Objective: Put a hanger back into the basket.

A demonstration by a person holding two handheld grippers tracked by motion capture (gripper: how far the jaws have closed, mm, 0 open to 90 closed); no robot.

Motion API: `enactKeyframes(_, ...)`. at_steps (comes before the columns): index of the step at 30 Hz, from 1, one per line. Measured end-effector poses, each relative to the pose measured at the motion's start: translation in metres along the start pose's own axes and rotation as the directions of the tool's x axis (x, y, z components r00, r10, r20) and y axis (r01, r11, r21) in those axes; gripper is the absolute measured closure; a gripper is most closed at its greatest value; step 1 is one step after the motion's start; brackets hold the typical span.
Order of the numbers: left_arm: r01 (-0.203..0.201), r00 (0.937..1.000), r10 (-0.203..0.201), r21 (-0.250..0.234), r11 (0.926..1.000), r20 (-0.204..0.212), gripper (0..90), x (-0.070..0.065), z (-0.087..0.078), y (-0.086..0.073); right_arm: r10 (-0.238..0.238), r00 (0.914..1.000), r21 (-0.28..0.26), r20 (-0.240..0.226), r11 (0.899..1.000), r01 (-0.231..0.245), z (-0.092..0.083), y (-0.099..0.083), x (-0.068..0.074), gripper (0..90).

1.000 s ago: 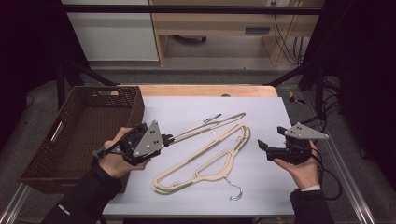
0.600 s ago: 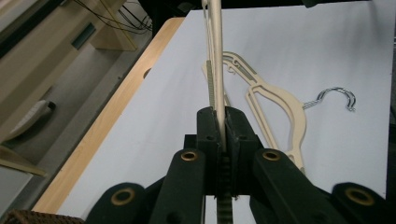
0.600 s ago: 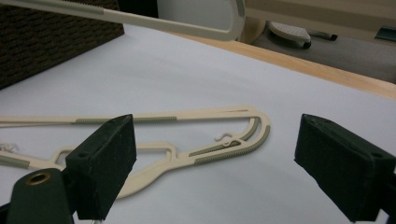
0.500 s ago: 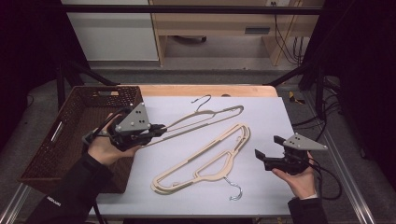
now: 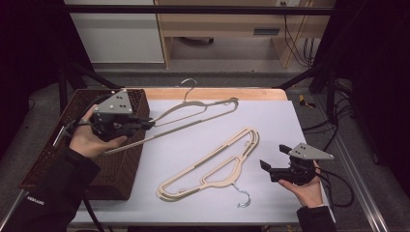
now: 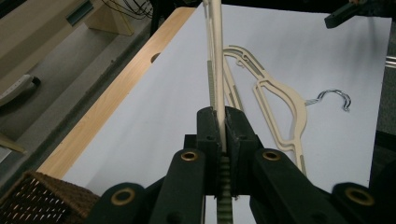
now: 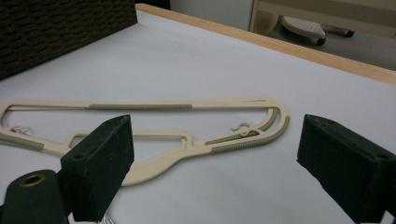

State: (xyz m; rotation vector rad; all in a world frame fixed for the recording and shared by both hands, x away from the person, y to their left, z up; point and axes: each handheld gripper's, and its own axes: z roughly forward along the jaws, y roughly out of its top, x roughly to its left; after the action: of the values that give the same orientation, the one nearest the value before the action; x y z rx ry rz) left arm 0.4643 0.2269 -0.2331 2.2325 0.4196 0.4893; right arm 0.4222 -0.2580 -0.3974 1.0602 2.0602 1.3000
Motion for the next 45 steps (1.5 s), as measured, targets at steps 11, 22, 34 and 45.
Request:
enactKeyframes(11, 0.110, 0.9884, -0.112, -0.027, 0.9935, -0.102, 85.2, 0.035, -0.039, -0.033, 0.010, 0.9998, -0.026, -0.016, 1.000, -0.010, -0.003, -0.001, 0.002, 6.2)
enactKeyframes(22, 0.185, 0.9539, -0.194, -0.062, 0.9808, -0.229, 85.2, 0.050, -0.084, -0.089, 0.019, 0.9996, -0.021, -0.021, 1.000, -0.020, -0.003, -0.003, 0.001, 6.1)
enactKeyframes(34, 0.271, 0.9234, -0.284, -0.088, 0.9586, -0.258, 85.2, 0.063, -0.114, -0.149, 0.013, 0.9997, -0.013, -0.019, 1.000, -0.013, -0.002, -0.003, 0.001, 6.1)
enactKeyframes(45, 0.287, 0.9131, -0.298, -0.078, 0.9547, -0.279, 85.2, 0.066, -0.125, -0.182, 0.012, 0.9998, -0.012, -0.018, 1.000, -0.012, -0.002, -0.003, 0.001, 6.1)
